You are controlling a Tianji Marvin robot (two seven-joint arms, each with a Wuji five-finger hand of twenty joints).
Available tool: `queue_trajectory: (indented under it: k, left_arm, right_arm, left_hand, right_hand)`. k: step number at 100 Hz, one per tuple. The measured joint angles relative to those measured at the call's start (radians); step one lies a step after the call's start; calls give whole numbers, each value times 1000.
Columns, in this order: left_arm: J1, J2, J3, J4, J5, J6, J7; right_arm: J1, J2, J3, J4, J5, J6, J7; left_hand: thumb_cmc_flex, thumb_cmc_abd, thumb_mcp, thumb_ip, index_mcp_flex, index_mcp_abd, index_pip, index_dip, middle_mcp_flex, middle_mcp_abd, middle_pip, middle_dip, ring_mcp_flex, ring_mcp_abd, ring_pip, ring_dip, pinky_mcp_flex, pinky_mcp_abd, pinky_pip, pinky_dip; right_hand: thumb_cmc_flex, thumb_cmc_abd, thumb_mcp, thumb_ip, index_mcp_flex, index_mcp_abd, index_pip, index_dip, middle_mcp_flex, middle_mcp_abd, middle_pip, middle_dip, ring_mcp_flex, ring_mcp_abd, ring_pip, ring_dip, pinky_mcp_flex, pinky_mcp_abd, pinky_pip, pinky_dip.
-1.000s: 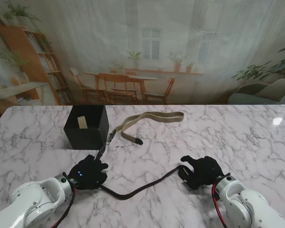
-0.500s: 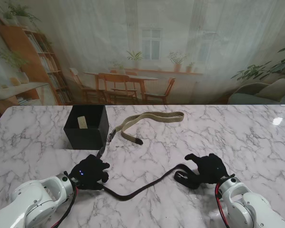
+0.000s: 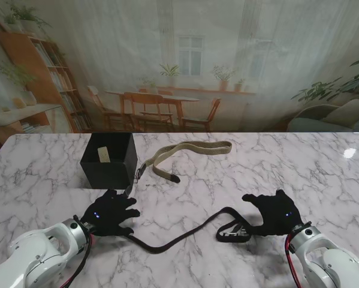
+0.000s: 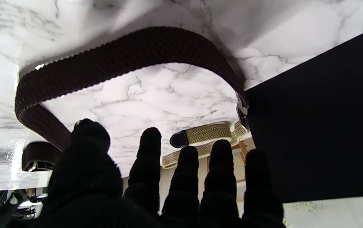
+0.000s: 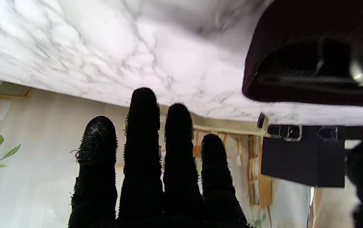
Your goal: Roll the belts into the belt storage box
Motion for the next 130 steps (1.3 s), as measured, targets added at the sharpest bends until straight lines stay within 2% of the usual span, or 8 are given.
queue_trajectory:
  k: [15, 34, 43, 58, 73, 94, 108, 130]
  left_arm:
    - [10, -3, -13, -5, 6, 4, 26]
    - [17, -3, -19, -9, 10, 7, 32]
    - [18, -3, -19, -9, 10, 11, 32]
    - [19, -3, -19, -10, 10, 14, 33]
    - [20, -3, -19, -11, 11, 14, 33]
    - [21, -3, -20, -11, 14, 14, 36]
    - [21, -3, -20, -11, 14, 14, 36]
    - [21, -3, -20, -11, 14, 14, 36]
  right_arm:
    - [-14, 14, -17, -9, -8, 3, 33]
    - [16, 19, -86, 35, 9, 2, 9]
    - [31, 21, -108, 42, 4, -1, 51]
    - [45, 20, -118, 64, 13, -9, 22]
    - [40, 8, -72, 76, 21, -103, -57]
    - [31, 13, -24, 76, 10, -155, -79]
    - [36, 24, -20, 87, -48, -143, -93]
    - [56, 41, -31, 105, -89, -149, -103]
  left_hand:
    - [0, 12, 3, 0, 0, 3, -1, 0, 0, 0, 0, 0, 0, 0, 0, 0, 0, 0, 0, 0]
    - [0, 12, 3, 0, 0, 4, -1, 0, 0, 0, 0, 0, 0, 0, 0, 0, -1, 1, 0, 0]
    - [0, 12, 3, 0, 0, 5, -1, 0, 0, 1, 0, 0, 0, 0, 0, 0, -7, 2, -1, 0]
    - [0, 13, 3, 0, 0, 5, -1, 0, -1, 1, 0, 0, 0, 0, 0, 0, -7, 2, -1, 0]
    - [0, 13, 3, 0, 0, 5, -1, 1, -1, 1, 0, 0, 0, 0, 0, 0, -7, 2, -1, 0]
    - [0, 24, 4, 0, 0, 6, -1, 1, -1, 1, 0, 0, 0, 0, 0, 0, -7, 2, -1, 0]
    - [0, 24, 3, 0, 0, 6, -1, 2, -1, 1, 0, 0, 0, 0, 0, 0, -7, 2, -1, 0]
    - [0, 26, 3, 0, 0, 6, -1, 2, -1, 1, 0, 0, 0, 0, 0, 0, -8, 2, -1, 0]
  right_hand:
    - [7, -50, 24, -11, -36, -158, -48, 165, -311, 51, -134, -154, -179, -9, -48, -50, -86, 28, -94, 5]
    - [71, -110, 28, -12, -35, -262, -37, 289, -424, 62, -190, -239, -283, 2, -125, -98, -172, 77, -188, 5]
    - [95, -119, 25, -12, -35, -263, -50, 299, -434, 64, -194, -247, -290, 5, -145, -116, -181, 77, -207, 5]
    - [96, -118, 26, -12, -17, -110, -25, 333, -407, 72, -143, -223, -289, 5, -145, -120, -190, 77, -223, 5]
    - [248, -74, -36, 7, -6, -113, 4, 355, -405, 72, -139, -222, -289, -4, -170, -161, -192, 72, -228, -12]
    - [580, -37, -155, 70, -5, -286, 35, 339, -356, 58, -128, -247, -286, -12, -194, -178, -192, 59, -233, -34]
    - [507, -91, 357, 64, 17, -391, 73, 327, -350, 37, -128, -260, -270, -15, -194, -187, -190, 47, -233, -48]
    - [506, -98, 421, 39, 16, -435, 48, 275, -343, 36, -129, -270, -269, -16, -194, -198, -181, 34, -234, -69]
